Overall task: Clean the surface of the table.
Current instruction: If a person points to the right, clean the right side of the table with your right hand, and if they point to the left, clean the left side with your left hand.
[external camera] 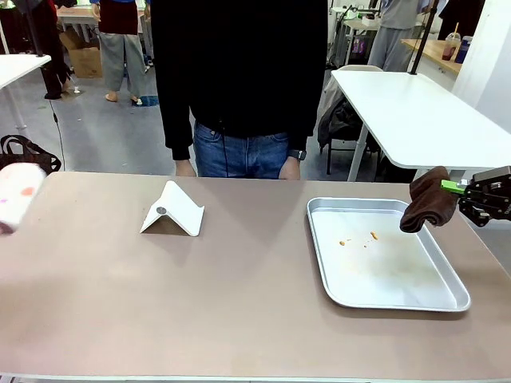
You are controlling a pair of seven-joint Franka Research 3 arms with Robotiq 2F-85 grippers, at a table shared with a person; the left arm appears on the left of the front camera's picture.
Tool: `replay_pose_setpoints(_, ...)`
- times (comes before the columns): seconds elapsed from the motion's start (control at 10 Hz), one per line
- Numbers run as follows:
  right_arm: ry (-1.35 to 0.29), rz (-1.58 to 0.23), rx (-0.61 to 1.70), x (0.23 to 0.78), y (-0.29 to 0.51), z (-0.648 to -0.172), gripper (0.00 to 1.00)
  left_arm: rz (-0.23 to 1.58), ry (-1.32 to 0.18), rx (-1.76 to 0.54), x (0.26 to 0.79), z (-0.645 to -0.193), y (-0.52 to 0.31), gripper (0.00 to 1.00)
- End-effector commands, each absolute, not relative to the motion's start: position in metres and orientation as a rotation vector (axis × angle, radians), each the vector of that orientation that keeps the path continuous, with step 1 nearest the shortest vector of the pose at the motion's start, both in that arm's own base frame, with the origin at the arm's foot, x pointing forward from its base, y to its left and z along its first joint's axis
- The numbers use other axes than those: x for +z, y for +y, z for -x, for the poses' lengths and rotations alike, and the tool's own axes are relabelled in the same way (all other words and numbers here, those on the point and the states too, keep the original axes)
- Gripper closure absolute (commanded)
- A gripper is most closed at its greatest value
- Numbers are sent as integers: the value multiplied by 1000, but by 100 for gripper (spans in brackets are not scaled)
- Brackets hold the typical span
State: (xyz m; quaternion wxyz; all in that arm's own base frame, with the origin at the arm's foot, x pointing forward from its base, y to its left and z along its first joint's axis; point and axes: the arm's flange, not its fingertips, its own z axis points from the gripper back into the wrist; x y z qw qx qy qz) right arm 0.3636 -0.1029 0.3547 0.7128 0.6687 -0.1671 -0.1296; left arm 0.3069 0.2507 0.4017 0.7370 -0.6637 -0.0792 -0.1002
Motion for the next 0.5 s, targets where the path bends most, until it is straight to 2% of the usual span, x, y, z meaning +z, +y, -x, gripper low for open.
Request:
replay_pose_setpoints(0.0, -368, -1486, -289, 359, -103, -363, 100, 1482, -165, -255, 386, -290, 274, 77)
replay_pose_setpoints(0.2, -368, -1486, -289, 359, -103, -363, 100, 1520, -107, -237, 372, -282, 281, 77)
replay_pose_setpoints(0.4, -368, -1486, -289, 359, -103, -363, 100, 1479, -144, -233, 380, -283, 263, 77)
